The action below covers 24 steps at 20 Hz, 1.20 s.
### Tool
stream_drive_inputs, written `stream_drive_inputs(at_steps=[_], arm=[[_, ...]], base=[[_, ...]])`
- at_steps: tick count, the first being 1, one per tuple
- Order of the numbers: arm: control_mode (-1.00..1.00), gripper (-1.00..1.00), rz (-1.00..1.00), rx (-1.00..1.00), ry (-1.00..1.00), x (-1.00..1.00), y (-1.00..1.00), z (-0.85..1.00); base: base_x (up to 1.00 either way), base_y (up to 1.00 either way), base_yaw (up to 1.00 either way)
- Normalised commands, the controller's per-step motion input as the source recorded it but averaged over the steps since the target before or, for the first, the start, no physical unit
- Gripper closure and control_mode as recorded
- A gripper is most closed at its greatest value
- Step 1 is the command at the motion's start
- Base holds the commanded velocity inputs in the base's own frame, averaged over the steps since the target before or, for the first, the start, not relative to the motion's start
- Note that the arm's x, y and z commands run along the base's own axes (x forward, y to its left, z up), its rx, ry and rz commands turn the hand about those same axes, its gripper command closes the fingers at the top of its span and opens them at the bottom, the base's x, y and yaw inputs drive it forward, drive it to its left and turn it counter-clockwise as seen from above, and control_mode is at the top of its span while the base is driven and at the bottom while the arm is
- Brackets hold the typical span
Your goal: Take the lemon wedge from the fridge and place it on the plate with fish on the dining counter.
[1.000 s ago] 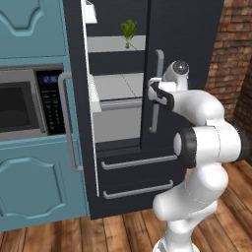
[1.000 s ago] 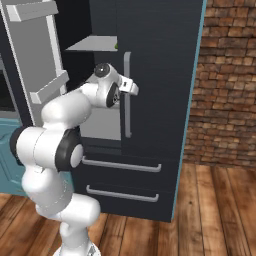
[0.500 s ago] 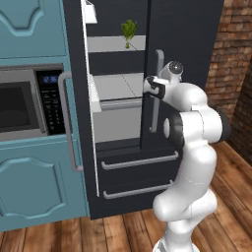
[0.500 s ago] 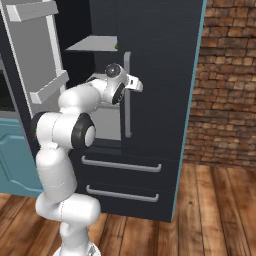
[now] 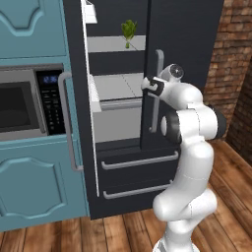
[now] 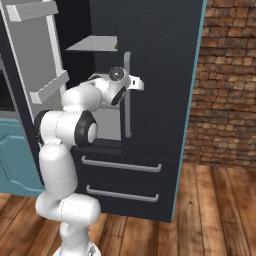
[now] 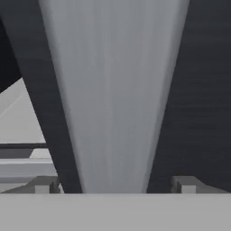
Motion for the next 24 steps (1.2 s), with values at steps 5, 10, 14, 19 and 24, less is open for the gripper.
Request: stream_drive_inputs(at_steps=[5, 10, 14, 19, 24], arm=[[-1.00, 1.00, 0.00, 0.00, 0.00, 0.00, 0.00, 0.00], [-1.00, 1.00, -0.13, 0.00, -0.02, -0.58, -0.36, 0.06], [-1.00, 1.00, -0.35, 0.02, -0.03, -1.00, -0.91, 0.45], [-1.00, 1.00, -0.36, 0.04, -0.05, -1.00, -1.00, 0.54], [-1.00, 1.00, -0.34, 0.03, -0.06, -1.00, -1.00, 0.60]], base=[[0.00, 0.00, 0.00], [0.00, 0.00, 0.00], [0.00, 0.00, 0.00], [0.00, 0.00, 0.00], [0.00, 0.00, 0.00]])
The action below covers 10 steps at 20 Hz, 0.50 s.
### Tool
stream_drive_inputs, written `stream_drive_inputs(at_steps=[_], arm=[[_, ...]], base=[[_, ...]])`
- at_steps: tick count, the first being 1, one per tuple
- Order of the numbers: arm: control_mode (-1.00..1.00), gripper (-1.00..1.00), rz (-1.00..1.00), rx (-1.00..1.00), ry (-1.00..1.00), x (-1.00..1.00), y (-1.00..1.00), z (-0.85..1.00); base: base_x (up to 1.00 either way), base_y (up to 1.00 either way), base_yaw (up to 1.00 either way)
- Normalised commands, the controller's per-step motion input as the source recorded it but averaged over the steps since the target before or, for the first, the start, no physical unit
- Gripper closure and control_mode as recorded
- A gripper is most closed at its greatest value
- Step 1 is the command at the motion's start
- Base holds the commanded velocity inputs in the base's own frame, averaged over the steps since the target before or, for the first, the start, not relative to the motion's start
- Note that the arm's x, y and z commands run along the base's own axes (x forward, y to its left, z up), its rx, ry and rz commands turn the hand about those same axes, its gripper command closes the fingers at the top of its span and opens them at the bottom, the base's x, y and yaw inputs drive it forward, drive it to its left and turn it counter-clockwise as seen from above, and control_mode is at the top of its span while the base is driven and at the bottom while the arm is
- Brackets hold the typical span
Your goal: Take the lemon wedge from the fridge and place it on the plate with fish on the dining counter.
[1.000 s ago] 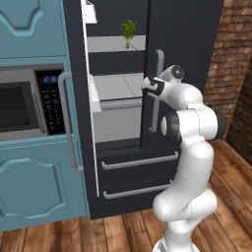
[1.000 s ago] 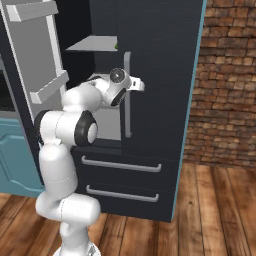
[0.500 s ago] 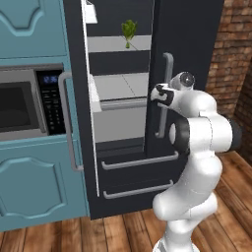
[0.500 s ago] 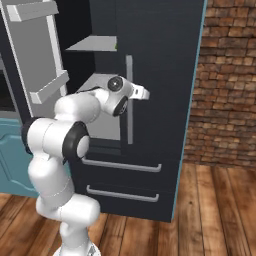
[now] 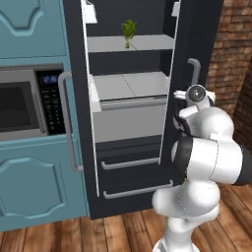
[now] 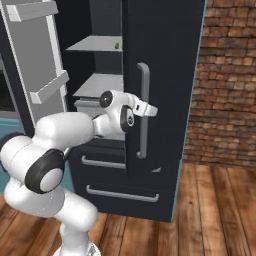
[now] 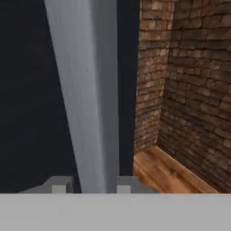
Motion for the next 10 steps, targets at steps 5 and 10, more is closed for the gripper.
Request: stream_drive_inputs(at_steps=[5, 10], arm=[[-1.00, 1.00, -0.33, 0.05, -0.12, -1.00, -1.00, 0.81], [-1.00, -1.00, -0.11, 0.01, -0.13, -1.00, -0.08, 0.46]], base=[[0.00, 0.00, 0.00], [0.00, 0.00, 0.00]])
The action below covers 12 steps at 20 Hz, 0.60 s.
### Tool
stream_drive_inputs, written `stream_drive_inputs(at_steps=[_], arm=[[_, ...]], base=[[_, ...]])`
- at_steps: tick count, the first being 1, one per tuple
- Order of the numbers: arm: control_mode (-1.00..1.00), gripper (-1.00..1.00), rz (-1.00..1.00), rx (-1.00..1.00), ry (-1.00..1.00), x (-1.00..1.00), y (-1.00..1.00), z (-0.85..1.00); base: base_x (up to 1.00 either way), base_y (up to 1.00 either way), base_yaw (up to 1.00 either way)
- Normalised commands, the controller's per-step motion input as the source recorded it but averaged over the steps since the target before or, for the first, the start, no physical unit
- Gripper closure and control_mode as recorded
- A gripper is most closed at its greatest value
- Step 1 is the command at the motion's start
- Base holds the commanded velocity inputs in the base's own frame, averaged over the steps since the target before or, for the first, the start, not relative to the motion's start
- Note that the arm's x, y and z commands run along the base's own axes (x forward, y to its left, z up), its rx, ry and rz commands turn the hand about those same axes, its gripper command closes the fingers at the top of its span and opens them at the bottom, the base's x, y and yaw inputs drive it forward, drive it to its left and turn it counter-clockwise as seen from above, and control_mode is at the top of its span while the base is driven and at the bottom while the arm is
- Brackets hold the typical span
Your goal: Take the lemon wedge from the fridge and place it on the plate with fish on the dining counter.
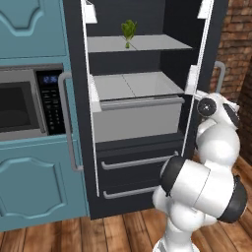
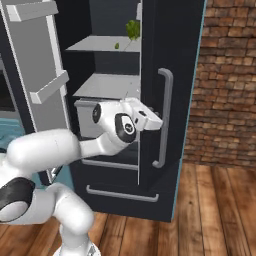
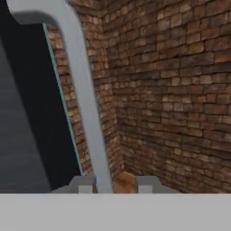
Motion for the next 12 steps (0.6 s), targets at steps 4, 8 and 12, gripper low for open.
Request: stream_drive_inputs(at_steps=[4, 8, 12], arm=[[-1.00, -1.00, -0.06, 0.00, -0.05, -0.95, 0.69, 0.18], [-1.00, -1.00, -0.09, 0.00, -0.08, -0.20, 1.00, 0.87], [-1.00, -1.00, -0.10, 0.02, -0.01, 0.13, 0.98, 1.00]], base=[[0.00, 0.00, 0.00], [0.00, 0.00, 0.00], [0.00, 0.00, 0.00]])
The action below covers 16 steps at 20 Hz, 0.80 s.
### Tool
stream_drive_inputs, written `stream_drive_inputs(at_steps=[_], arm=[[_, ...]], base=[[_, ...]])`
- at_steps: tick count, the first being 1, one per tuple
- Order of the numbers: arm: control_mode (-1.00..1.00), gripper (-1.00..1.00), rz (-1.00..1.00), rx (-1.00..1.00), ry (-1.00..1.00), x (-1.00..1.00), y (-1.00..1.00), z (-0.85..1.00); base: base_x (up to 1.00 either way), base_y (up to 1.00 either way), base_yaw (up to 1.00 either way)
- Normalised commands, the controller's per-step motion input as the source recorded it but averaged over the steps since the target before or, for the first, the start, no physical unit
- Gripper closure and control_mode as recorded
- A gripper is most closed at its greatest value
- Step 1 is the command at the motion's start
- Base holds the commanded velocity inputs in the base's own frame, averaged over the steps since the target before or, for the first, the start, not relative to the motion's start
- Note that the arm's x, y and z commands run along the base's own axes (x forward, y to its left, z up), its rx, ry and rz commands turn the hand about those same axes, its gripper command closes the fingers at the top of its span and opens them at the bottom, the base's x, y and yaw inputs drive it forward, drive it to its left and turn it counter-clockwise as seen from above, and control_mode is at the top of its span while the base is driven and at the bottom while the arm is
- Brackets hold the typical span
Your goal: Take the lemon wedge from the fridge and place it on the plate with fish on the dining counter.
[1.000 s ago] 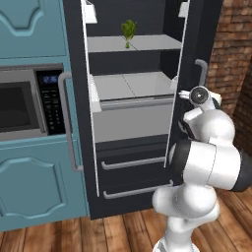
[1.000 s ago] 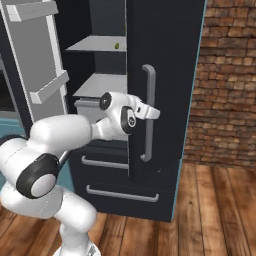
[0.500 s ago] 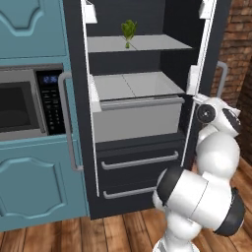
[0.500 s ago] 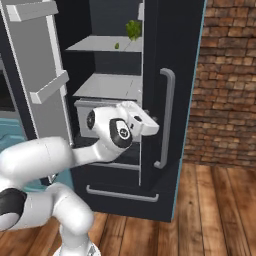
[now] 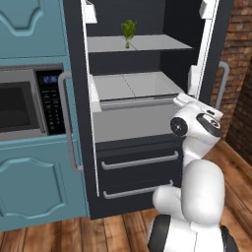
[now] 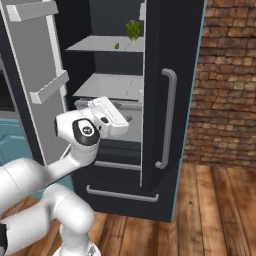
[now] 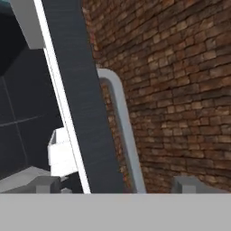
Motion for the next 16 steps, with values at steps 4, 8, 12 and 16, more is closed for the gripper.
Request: stream_drive_inputs(at_steps=[4, 8, 12, 16], arm=[[-1.00, -1.00, -0.10, 0.23, 0.30, 0.73, 0.46, 1.00], [-1.00, -1.00, 0.00, 0.22, 0.68, 0.02, 0.42, 0.79], [-1.00, -1.00, 0.00, -0.02, -0.01, -0.14, 0.13, 0.16], [-1.00, -1.00, 0.00, 0.00, 0.00, 0.43, -0.24, -0.01]], base=[[0.00, 0.00, 0.00], [0.00, 0.00, 0.00], [0.00, 0.00, 0.00], [0.00, 0.00, 0.00]])
